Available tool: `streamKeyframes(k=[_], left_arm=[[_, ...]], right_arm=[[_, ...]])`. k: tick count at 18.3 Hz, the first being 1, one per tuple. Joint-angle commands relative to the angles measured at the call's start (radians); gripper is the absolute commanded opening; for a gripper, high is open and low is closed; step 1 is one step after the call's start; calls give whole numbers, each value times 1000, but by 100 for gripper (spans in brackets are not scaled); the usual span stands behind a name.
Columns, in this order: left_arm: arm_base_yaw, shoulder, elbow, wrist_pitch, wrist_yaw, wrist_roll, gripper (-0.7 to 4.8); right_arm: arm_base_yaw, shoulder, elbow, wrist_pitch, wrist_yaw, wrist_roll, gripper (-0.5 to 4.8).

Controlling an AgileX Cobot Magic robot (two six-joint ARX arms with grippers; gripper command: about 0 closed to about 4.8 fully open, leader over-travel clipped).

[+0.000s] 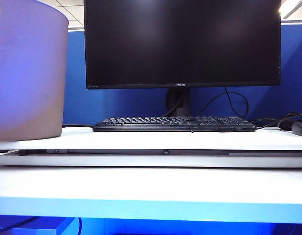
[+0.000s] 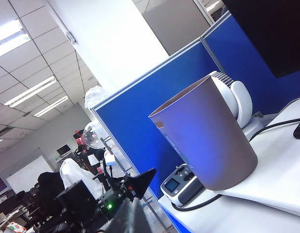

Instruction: Pick up all paper balls from the table and place them in the pink trash can.

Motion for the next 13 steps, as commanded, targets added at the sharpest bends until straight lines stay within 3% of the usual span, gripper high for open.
streamKeyframes(k=[1, 13], left_arm=[[47, -64, -28, 10, 32, -2, -5], [64, -231, -130, -45, 68, 5, -5]], right_arm=[[0, -2, 3, 13, -3, -6, -5], [0, -2, 3, 13, -3, -6, -5]])
